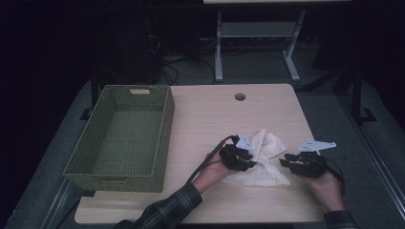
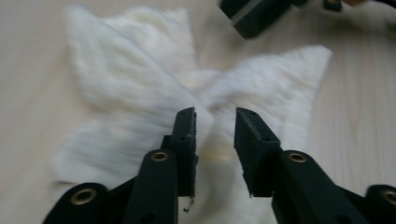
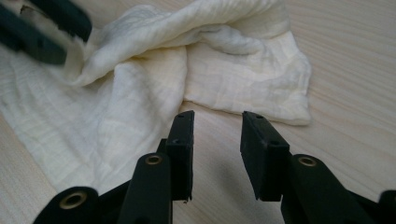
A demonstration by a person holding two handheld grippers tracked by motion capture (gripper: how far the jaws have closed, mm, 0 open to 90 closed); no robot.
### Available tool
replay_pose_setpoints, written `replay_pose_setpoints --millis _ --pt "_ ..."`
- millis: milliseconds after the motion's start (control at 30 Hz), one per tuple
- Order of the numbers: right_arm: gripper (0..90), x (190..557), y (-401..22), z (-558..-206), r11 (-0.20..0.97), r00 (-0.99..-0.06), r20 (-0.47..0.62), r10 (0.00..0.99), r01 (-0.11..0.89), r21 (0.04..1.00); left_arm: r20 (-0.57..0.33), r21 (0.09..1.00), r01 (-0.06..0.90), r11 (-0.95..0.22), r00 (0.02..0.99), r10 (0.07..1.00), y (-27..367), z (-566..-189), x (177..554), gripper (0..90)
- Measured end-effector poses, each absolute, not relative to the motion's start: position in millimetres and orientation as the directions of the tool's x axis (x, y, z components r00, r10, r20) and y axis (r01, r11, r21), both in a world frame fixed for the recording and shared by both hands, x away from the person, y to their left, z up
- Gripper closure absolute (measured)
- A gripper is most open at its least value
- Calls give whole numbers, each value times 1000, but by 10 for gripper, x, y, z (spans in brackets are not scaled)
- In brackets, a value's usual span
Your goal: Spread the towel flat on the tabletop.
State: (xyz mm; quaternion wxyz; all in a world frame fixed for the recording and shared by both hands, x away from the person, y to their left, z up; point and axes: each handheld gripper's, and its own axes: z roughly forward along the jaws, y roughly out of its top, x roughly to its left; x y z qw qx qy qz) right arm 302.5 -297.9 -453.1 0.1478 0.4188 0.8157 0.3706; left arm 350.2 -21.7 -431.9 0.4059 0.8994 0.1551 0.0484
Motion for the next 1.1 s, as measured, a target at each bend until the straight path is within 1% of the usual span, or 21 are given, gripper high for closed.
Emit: replay_pose_setpoints --millis 67,100,133,167,200,267,300,333,500,667,800,967,1033,1100 --pt "644 3028 -2982 -4532 370 -602 71 795 576 729 -29 764 259 -591 929 369 -107 -4211 3698 643" --pt "644 3028 -2982 -4532 370 -602 71 795 576 729 -29 764 259 -591 929 369 -107 -4211 3698 642" --pt "644 3034 -2981 -4531 371 -601 71 796 577 727 -25 767 275 -580 915 402 -42 -4187 3849 642" --pt "645 3037 -2978 -4530 368 -599 73 797 578 728 -25 767 275 -580 915 402 -42 -4187 3849 635" --pt "644 3041 -2976 -4532 367 -598 72 798 577 729 -29 763 297 -574 903 428 0 -4209 3988 630" --pt "644 3044 -2977 -4531 372 -600 70 797 578 727 -31 756 306 -579 900 434 16 -4234 4053 613" --pt "645 3045 -2977 -4531 371 -599 70 798 578 727 -52 739 334 -585 894 445 23 -4315 4146 603" --pt "644 3046 -2978 -4531 369 -598 70 798 578 727 -55 727 342 -595 893 446 21 -4376 4184 597" --pt "646 3064 -3024 -4524 360 -587 67 807 578 732 -73 707 366 -605 889 452 -12 -4537 4219 584" --pt "653 3127 -3068 -4506 354 -570 56 820 582 732 -52 682 362 -635 891 451 -46 -4625 4223 591" --pt "663 3289 -3140 -4473 324 -523 47 851 594 736 -34 672 355 -651 892 451 -45 -4667 4207 663" --pt "663 3452 -3180 -4531 302 -495 64 867 622 722 -55 665 368 -650 892 449 -36 -4661 4207 812" --pt "663 3508 -3182 -4566 292 -488 75 870 630 720 -52 663 367 -652 892 449 -39 -4656 4202 842" --pt "662 3533 -3178 -4582 280 -484 90 870 637 718 -52 665 368 -649 891 452 -40 -4654 4200 848"
